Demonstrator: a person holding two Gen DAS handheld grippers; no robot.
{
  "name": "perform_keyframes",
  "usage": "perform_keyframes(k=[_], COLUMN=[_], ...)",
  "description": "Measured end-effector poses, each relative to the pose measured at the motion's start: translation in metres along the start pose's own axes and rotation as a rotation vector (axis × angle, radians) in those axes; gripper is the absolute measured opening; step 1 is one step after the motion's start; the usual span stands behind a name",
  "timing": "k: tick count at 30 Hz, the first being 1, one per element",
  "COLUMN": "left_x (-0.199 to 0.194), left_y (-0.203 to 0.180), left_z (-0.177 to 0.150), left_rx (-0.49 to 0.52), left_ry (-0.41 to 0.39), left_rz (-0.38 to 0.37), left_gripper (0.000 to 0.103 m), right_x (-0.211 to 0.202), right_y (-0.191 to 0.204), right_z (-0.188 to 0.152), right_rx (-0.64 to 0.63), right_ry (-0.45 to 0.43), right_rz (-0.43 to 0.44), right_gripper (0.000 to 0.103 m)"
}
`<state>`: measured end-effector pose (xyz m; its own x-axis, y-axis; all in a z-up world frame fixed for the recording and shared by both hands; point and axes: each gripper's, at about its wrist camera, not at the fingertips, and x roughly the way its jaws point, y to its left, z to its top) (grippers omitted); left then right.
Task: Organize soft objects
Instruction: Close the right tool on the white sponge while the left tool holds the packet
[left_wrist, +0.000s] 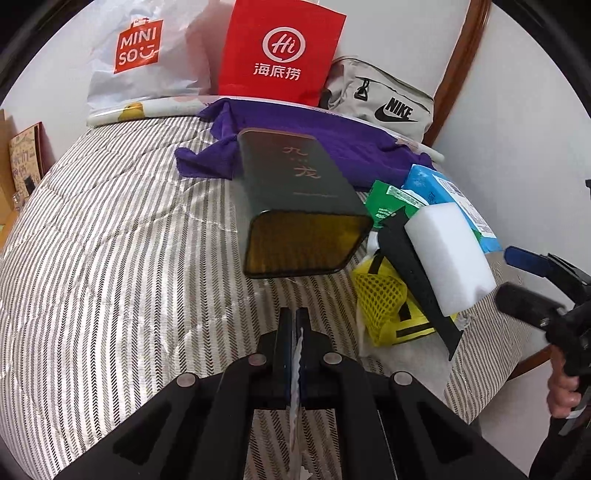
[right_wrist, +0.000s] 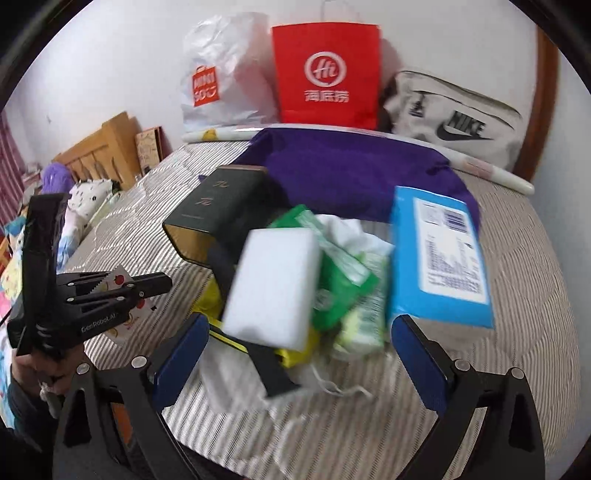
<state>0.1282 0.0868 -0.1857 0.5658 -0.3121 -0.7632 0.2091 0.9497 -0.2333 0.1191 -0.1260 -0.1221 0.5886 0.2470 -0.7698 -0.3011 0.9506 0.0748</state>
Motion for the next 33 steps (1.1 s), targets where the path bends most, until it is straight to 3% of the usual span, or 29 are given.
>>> perform_keyframes(k=[5, 8, 10, 13, 18, 21, 24, 27, 33], left_x=[0.000, 0.000, 0.001, 0.000, 0.000, 0.000, 0.000, -0.001, -0.002], left_y=[0.010, 0.012, 0.012, 0.011, 0.006, 0.004, 0.004, 0.002, 0.000], left_z=[-0.002, -0.002, -0.002, -0.003, -0.003, -0.003, -0.003, -0.002, -0.001], left_rx=[-0.024, -0.031, -0.034, -0.033, -0.024, -0.021, -0.019, -0.014, -0.009], left_ry=[0.002, 0.001, 0.001, 0.001, 0.003, 0.008, 0.010, 0.007, 0.005], left_rz=[-0.006, -0.013, -0.010, -0.012, -0.010, -0.006, -0.005, -0.009, -0.015], left_gripper=[0.003, 0.003, 0.003, 0.003, 0.003, 0.003, 0.003, 0.003, 0.003], right_x=[0.025, 0.035, 0.035, 0.030, 0.028, 0.030, 0.031, 0.035, 0.046], right_y=[0.015, 0.018, 0.019, 0.016, 0.013, 0.015, 0.013, 0.010, 0.012], right_z=[0.003, 0.004, 0.005, 0.006, 0.006, 0.007, 0.009, 0.012, 0.017], right_rx=[-0.016, -0.027, -0.040, -0.039, -0.043, -0.058, -0.057, -0.057, -0.093], right_ry=[0.026, 0.027, 0.008, -0.008, 0.000, 0.008, 0.001, 0.008, 0.007], right_rz=[-0.047, -0.108, -0.144, -0.125, -0.114, -0.123, -0.127, -0.137, -0.165], right_gripper=[0.099, 0.092, 0.074, 0.052, 0.053, 0.064, 0.067, 0.079, 0.081])
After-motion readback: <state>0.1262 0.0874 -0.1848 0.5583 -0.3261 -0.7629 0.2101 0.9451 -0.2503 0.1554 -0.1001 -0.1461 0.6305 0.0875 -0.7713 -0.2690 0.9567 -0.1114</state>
